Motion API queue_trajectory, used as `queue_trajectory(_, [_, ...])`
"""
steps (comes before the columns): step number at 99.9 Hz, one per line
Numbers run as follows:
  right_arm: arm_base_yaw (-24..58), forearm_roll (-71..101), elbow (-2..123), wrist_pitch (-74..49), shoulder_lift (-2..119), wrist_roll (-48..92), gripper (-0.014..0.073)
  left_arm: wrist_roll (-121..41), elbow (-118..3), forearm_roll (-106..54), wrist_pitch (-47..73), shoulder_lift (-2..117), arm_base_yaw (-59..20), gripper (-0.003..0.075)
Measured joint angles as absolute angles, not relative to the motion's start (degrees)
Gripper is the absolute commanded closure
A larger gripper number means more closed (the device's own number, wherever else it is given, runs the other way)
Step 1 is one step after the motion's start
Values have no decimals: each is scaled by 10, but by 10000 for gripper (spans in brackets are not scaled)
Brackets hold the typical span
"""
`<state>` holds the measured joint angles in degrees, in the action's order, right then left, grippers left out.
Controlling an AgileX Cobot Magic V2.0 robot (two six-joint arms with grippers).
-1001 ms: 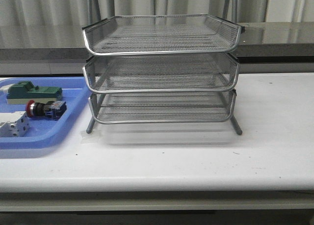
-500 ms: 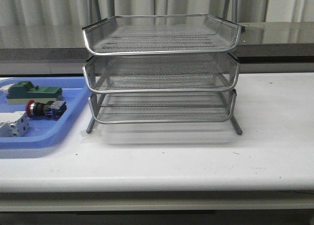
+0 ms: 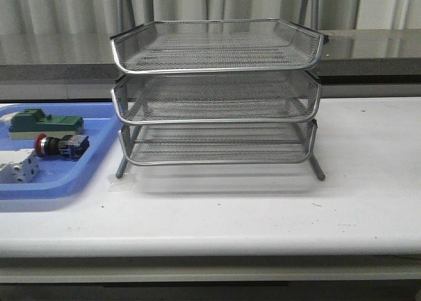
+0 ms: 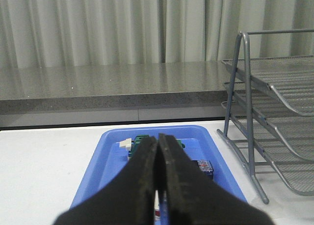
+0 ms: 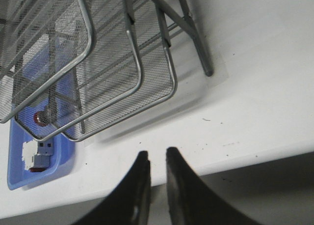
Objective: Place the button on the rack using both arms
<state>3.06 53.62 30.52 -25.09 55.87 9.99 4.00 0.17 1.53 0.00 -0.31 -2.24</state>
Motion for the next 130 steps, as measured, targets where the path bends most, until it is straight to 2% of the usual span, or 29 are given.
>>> queue_trajectory(9, [31,601,305,-247,580,153,300,40,2,15,0,-3,-22,741])
queue_trajectory(45, [31,956,307,-269,711,490,302,40,2,15,0,-3,-22,741])
queue_trajectory(56, [31,1010,312,-289,761,569,302,40,2,15,0,-3,-22,741])
queue_trajectory(90, [31,1029,375,-341,888,616,302,40,2,15,0,-3,-22,741])
queue_trajectory(130, [31,1031,445,-357,967,619,302,40,2,15,0,-3,-22,741])
